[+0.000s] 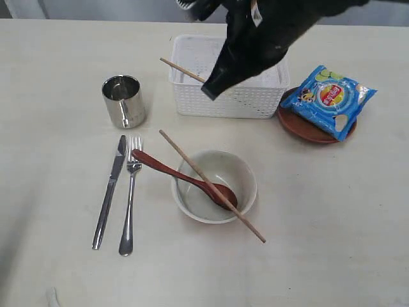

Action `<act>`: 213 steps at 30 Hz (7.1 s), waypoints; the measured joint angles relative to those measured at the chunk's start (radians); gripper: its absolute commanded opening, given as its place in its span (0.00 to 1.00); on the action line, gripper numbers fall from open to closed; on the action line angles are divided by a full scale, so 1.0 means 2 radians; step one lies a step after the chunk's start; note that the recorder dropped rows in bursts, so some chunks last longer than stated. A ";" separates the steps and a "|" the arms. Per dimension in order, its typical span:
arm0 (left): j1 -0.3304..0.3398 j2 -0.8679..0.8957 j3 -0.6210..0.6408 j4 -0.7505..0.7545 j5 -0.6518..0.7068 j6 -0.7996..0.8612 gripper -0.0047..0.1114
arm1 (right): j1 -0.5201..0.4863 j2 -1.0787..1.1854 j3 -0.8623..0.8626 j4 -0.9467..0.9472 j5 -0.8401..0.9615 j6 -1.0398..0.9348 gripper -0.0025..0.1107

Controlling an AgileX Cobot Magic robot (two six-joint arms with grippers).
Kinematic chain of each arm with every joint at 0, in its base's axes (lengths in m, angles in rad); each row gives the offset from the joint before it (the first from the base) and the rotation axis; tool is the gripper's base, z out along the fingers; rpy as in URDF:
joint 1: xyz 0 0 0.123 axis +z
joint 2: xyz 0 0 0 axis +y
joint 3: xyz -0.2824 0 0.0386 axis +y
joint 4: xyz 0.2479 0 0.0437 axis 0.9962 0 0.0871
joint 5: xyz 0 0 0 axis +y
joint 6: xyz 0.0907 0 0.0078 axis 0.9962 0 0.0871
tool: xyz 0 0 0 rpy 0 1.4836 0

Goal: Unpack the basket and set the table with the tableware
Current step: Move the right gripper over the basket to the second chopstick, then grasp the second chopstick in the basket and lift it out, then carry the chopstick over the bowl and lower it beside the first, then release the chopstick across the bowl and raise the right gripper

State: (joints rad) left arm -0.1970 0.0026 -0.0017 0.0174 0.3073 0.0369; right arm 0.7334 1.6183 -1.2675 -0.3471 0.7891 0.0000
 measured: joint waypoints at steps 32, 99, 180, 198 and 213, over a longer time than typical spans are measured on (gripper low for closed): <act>0.000 0.000 0.000 0.000 0.000 0.000 0.04 | -0.159 0.280 -0.269 0.449 0.062 -0.656 0.17; 0.000 0.000 0.000 0.000 0.000 0.000 0.04 | -0.117 0.143 -0.269 0.334 0.026 -0.445 0.02; 0.000 0.000 0.000 0.000 0.000 0.000 0.04 | 0.020 0.105 0.059 0.203 -0.032 0.017 0.02; 0.000 0.000 0.000 0.000 0.000 0.000 0.04 | 0.020 0.105 0.059 0.203 -0.039 0.012 0.29; 0.000 0.000 0.000 0.000 0.000 0.000 0.04 | 0.020 0.105 0.059 0.206 -0.040 0.012 0.41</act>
State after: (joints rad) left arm -0.1970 0.0026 -0.0017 0.0174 0.3073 0.0369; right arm 0.7731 1.8282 -1.1501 0.0653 0.7091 0.0244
